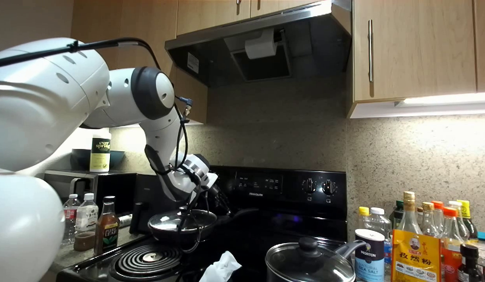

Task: Move the pan on the left to the back left plate on the stove

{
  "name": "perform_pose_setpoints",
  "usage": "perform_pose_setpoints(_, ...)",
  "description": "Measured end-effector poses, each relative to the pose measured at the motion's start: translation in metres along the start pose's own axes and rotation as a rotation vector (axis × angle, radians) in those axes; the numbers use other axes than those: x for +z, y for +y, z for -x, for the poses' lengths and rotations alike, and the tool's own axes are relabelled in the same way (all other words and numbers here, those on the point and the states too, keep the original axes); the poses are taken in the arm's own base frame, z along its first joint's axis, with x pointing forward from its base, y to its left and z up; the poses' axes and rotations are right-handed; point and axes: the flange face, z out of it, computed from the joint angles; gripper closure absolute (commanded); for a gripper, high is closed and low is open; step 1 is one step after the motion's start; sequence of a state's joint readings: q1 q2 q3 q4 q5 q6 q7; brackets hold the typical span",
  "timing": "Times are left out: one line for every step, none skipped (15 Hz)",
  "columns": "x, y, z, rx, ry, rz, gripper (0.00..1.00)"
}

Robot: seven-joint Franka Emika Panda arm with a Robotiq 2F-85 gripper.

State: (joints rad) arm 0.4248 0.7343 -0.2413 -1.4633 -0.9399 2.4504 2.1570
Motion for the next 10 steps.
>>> perform_pose_setpoints(0.0004, -0.0001, -0.0005, 0.001, 0.0, 0.004, 0.33)
perform_pose_setpoints(0.0004, -0.0006, -0.0006, 0.002, -0.003, 0.003, 0.03)
perform_pose_setpoints(0.0003, -0.0009, -0.0006, 0.003, -0.005, 0.002, 0.0)
perform_pose_setpoints(0.0003, -0.001, -0.0006, 0.004, -0.007, 0.002, 0.0)
perform_pose_setpoints(-0.0002, -0.0013, -0.0003, 0.006, -0.012, 0.001, 0.0)
perform_pose_setpoints(-0.0013, -0.002, 0.0003, 0.003, -0.025, -0.004, 0.0)
perform_pose_setpoints(-0.0028, -0.0026, 0.0014, -0.005, -0.043, -0.014, 0.0)
perform_pose_setpoints(-0.0044, -0.0028, 0.0027, -0.013, -0.063, -0.026, 0.0)
perform_pose_setpoints(-0.0059, -0.002, 0.004, -0.019, -0.082, -0.035, 0.0)
perform_pose_setpoints(-0.0074, -0.0005, 0.005, -0.021, -0.104, -0.039, 0.0)
